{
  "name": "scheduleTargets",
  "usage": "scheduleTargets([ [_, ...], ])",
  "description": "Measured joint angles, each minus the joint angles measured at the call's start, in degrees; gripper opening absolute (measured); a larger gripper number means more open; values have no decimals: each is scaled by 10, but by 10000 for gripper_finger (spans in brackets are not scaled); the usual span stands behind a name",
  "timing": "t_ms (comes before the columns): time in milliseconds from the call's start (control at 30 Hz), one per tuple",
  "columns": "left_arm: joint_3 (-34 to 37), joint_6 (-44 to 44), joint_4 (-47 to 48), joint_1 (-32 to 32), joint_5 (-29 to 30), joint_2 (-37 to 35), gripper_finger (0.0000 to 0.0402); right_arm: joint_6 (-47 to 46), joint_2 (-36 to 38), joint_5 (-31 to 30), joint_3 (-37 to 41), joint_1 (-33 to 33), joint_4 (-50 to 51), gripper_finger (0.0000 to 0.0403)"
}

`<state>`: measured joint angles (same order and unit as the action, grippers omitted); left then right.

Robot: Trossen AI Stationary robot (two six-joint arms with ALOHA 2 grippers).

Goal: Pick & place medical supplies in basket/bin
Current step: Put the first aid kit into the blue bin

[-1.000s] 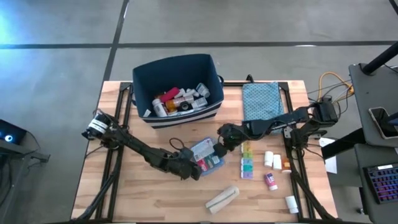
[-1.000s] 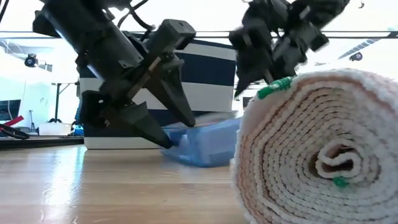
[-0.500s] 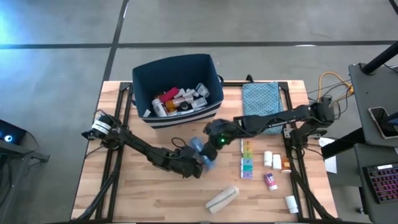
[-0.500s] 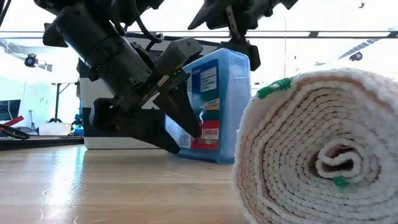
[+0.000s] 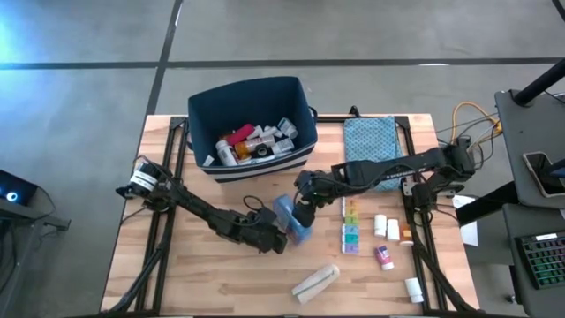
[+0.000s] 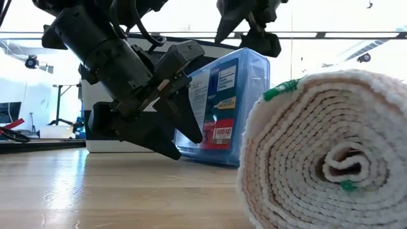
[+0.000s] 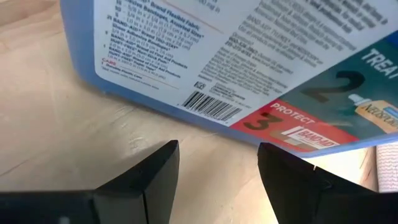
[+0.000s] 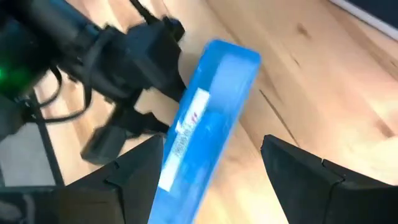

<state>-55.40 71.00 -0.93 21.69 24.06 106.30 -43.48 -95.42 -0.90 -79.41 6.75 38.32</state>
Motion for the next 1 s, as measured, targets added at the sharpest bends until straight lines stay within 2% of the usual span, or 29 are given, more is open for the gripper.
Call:
scheduleTargets([
  [133, 0, 0, 0, 0, 0, 0, 198, -28, -23, 52, 17, -2, -29, 261],
  [233, 2, 0, 0, 1, 0, 0, 198, -31, -37, 51, 17, 8, -36, 267],
  [500, 5, 0, 1, 1, -2, 0, 198, -49, -63, 81, 5, 19, -48, 325],
  [700, 5, 0, 0, 1, -2, 0, 198, -59, -64, 82, -30, 27, -42, 360],
  [1000, 4, 0, 0, 11, -1, -3, 198, -100, -72, 23, -36, 35, -18, 363],
])
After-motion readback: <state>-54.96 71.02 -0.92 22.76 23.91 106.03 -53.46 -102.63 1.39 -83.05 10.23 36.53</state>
